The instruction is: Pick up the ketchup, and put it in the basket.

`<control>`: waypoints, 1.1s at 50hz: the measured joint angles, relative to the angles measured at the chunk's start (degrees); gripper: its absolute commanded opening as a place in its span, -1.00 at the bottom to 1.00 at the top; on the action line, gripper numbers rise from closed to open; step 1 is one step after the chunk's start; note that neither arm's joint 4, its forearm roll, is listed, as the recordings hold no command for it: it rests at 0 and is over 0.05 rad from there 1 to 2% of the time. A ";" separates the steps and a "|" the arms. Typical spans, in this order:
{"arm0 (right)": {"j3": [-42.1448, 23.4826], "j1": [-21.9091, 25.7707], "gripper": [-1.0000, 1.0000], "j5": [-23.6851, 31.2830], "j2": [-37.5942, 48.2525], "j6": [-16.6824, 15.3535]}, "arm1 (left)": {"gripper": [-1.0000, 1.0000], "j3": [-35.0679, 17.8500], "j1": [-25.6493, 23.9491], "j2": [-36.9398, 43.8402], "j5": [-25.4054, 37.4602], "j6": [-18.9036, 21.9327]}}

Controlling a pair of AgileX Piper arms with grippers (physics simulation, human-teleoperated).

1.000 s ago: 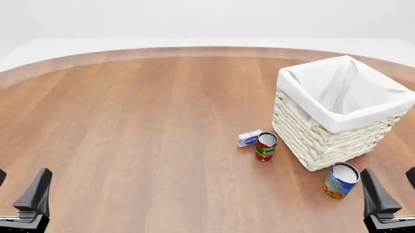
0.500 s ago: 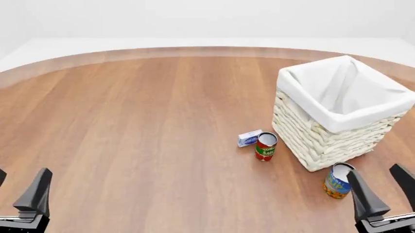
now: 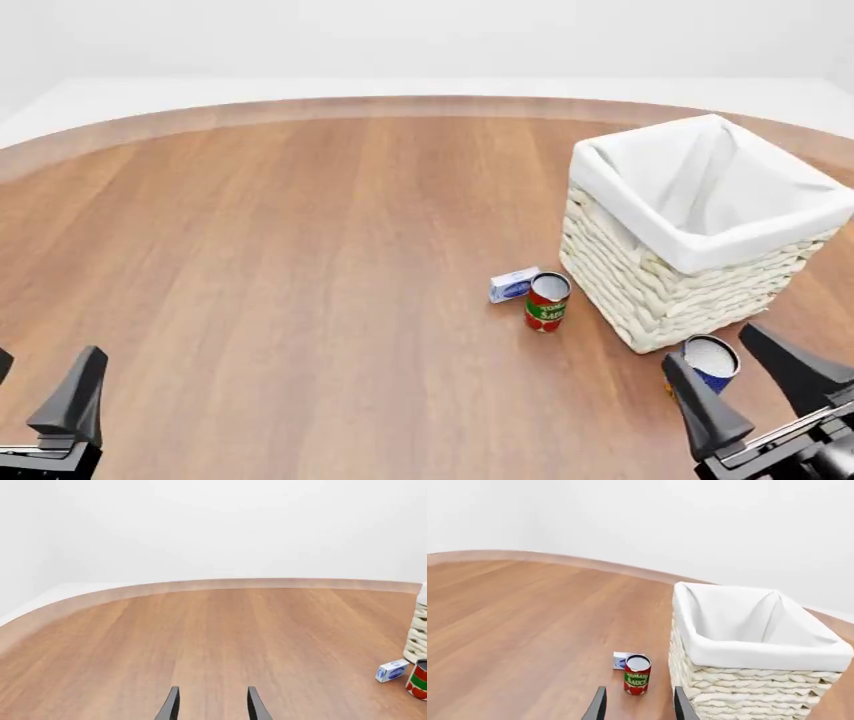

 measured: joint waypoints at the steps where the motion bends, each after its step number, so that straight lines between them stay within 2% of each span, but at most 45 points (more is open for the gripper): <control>1: 0.00 0.48 1.00 -0.58 0.67 -0.01 | 1.00 0.00 0.00 0.00 0.00 0.00; 36: -0.36 15.38 1.00 -28.83 32.12 1.13 | 1.00 0.00 0.00 0.00 0.00 0.00; 55: -3.88 22.80 1.00 -35.95 44.73 2.34 | 1.00 0.00 0.00 0.00 0.00 0.00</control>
